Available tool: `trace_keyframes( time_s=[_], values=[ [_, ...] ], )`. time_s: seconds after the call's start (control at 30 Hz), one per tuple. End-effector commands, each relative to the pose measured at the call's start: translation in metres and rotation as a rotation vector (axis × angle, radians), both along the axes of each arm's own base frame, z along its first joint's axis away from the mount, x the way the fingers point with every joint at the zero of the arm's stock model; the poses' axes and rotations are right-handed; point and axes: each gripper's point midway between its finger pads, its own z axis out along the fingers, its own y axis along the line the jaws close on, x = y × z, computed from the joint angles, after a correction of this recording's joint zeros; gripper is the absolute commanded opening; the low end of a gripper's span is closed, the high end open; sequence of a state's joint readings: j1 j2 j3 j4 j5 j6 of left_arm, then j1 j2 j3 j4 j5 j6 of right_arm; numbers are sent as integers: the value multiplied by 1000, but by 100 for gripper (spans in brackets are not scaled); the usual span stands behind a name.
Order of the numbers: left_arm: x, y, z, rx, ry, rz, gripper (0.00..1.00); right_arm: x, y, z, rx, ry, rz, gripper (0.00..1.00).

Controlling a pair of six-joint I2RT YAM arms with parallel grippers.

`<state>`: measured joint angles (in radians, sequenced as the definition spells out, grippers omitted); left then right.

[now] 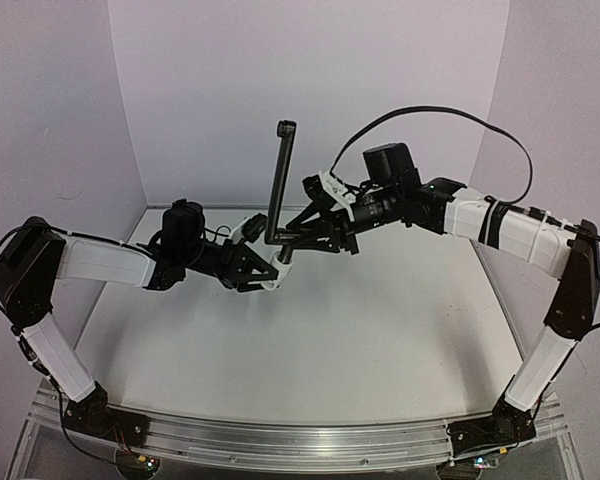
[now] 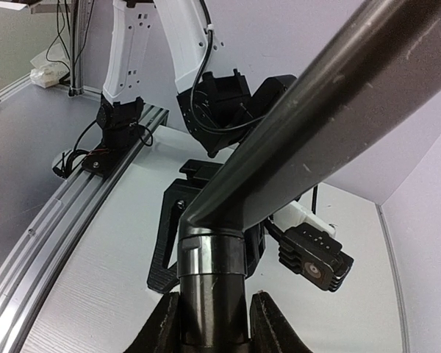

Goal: Install the water faucets

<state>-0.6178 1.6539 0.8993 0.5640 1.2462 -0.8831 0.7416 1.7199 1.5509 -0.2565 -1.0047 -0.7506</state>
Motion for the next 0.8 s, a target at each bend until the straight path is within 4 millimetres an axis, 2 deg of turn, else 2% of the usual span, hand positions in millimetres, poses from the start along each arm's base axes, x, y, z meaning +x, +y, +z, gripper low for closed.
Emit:
trace_keyframes(
  time_s=[0.0,0.47,0.77],
  values=[
    [2,2,34,-66,-112,11,0,0,9,29,71,-67,16,0],
    [-2,6,44,-96,-164,20,0,-1,11,17,57,-16,11,0],
    [-6,8,47,-103,-199,16,0,9,16,13,69,19,-28,0]
  ],
)
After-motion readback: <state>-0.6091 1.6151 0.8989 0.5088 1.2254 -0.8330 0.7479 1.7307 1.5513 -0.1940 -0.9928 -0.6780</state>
